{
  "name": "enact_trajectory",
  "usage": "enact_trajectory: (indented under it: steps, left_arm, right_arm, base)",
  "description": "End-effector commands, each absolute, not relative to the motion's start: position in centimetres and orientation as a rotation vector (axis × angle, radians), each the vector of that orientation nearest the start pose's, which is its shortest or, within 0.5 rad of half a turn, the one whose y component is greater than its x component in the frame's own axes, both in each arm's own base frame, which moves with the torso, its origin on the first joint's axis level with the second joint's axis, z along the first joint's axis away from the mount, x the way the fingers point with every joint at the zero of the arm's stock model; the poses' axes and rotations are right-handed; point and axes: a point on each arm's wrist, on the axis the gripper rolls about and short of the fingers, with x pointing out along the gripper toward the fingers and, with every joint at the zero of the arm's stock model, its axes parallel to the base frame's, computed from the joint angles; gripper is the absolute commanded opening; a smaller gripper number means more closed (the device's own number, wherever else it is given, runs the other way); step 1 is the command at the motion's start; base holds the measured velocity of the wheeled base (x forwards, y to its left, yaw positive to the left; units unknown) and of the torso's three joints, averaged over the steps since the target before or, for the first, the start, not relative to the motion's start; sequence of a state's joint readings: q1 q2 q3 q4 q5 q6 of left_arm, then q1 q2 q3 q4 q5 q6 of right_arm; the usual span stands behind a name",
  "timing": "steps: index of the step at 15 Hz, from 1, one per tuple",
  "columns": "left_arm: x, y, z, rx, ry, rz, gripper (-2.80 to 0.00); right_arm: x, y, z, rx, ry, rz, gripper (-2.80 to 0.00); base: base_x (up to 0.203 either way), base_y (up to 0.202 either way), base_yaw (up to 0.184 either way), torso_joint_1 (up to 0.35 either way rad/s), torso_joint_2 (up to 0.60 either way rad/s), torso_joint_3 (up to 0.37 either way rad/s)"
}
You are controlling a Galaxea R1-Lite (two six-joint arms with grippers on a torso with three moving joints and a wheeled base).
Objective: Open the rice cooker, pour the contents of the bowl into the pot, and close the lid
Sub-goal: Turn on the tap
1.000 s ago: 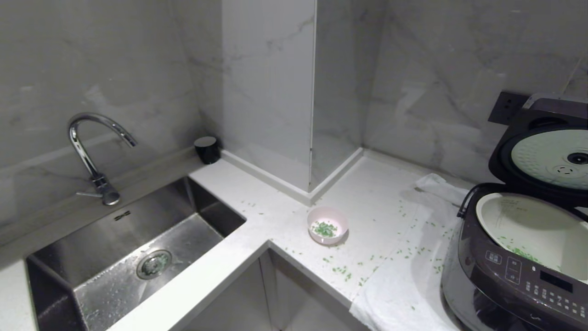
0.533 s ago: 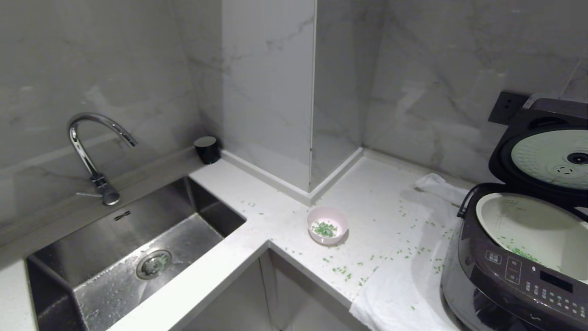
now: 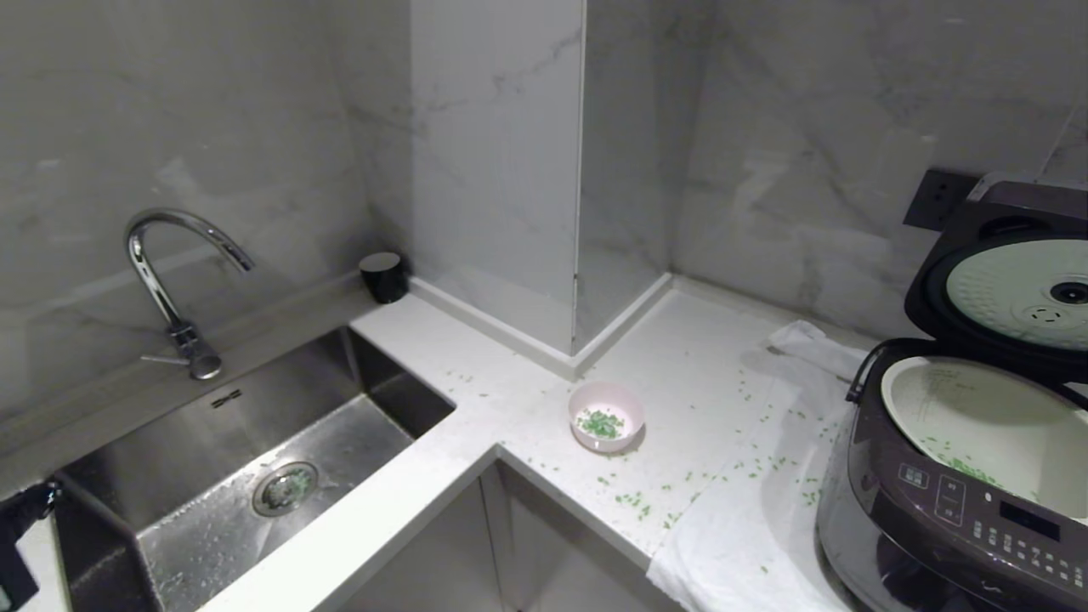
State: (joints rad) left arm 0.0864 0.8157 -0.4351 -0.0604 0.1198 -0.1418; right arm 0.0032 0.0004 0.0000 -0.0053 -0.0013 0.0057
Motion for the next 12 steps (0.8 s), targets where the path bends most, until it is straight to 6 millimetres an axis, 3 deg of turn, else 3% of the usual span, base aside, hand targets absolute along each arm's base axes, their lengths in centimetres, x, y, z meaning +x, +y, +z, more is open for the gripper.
enact_trajectory:
  steps: [1, 4, 8, 9, 12]
  left_arm:
    - [17.6, 2.4, 17.7, -0.206, 0.543, 0.347, -2.8]
    - [25.1, 4.0, 17.7, -0.29, 0.527, 0.488, -2.8]
    - [31.8, 6.6, 15.1, -0.306, 0.539, 0.657, -2.8]
    - [33.1, 7.7, 14.6, -0.31, 0.538, 0.695, 0.0]
    - [35.6, 10.6, 13.6, -0.322, 0.521, 0.77, 0.0]
  right_arm:
    - [-2.3, 0.0, 7.6, 0.006, -0.005, 0.002, -2.8]
    - [-2.3, 0.0, 7.6, 0.006, -0.005, 0.002, -2.8]
    - [-2.3, 0.0, 7.6, 0.006, -0.005, 0.002, -2.8]
    - [-2.3, 0.0, 7.6, 0.006, -0.005, 0.002, -2.8]
    - [-2.3, 0.0, 7.6, 0.006, -0.005, 0.002, -2.8]
  base:
    - [0.0, 0.0, 0.0, 0.0, 0.0, 0.0]
    - [0.0, 0.0, 0.0, 0.0, 0.0, 0.0]
    - [0.0, 0.0, 0.0, 0.0, 0.0, 0.0]
    - [0.0, 0.0, 0.0, 0.0, 0.0, 0.0]
    - [0.0, 0.0, 0.0, 0.0, 0.0, 0.0]
